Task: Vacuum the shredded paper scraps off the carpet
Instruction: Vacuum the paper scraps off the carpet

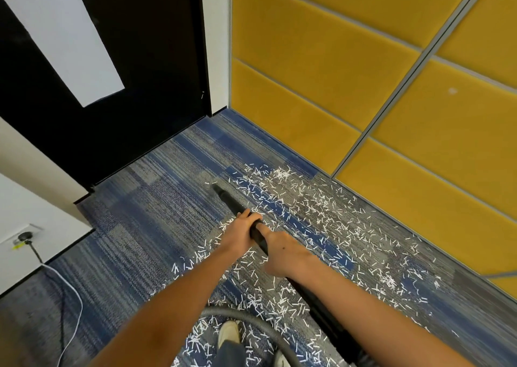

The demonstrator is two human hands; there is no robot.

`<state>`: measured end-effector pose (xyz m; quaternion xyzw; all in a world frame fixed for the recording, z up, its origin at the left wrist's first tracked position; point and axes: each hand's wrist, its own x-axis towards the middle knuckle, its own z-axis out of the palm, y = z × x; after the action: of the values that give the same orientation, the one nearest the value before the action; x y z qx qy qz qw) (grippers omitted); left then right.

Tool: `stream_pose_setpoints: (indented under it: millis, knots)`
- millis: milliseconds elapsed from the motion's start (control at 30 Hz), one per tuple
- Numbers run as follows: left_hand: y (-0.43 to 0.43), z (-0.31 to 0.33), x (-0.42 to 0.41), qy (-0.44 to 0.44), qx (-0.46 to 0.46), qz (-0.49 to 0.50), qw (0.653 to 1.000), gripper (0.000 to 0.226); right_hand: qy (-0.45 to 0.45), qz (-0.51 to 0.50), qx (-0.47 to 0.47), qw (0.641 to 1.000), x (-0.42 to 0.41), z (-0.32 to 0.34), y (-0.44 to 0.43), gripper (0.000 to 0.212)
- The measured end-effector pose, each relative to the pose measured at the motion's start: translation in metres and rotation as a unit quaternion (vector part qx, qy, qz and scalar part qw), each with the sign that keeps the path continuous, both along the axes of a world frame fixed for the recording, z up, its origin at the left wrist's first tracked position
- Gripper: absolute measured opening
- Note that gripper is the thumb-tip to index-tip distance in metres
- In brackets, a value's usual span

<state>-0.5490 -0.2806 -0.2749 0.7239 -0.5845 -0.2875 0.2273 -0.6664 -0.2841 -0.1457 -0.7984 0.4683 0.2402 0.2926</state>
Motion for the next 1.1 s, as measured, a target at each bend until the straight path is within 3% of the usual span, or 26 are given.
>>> stream_pose_setpoints:
  millis: [267, 500, 767, 967, 1100]
  knots:
    - [-0.012, -0.002, 0.009, 0.064, 0.009, -0.012, 0.998, 0.037, 0.005, -0.008, -0.01, 1.0, 0.012, 0.002, -0.007, 0.086]
    - [0.0, -0.001, 0.029, 0.017, 0.012, -0.002, 1.0, 0.047, -0.011, 0.01, -0.004, 1.0, 0.027, 0.0, 0.001, 0.075]
    - [0.025, -0.001, 0.054, -0.005, 0.029, 0.022, 0.999, 0.049, -0.028, 0.031, 0.005, 0.999, 0.05, -0.008, 0.018, 0.082]
    - [0.015, -0.002, 0.04, 0.039, 0.015, 0.011, 0.999, 0.048, -0.016, 0.012, -0.001, 1.0, 0.037, -0.005, 0.009, 0.084]
    - [0.001, 0.007, 0.018, 0.021, 0.018, -0.02, 0.999, 0.048, -0.011, -0.013, -0.016, 1.0, 0.02, -0.006, 0.007, 0.08]
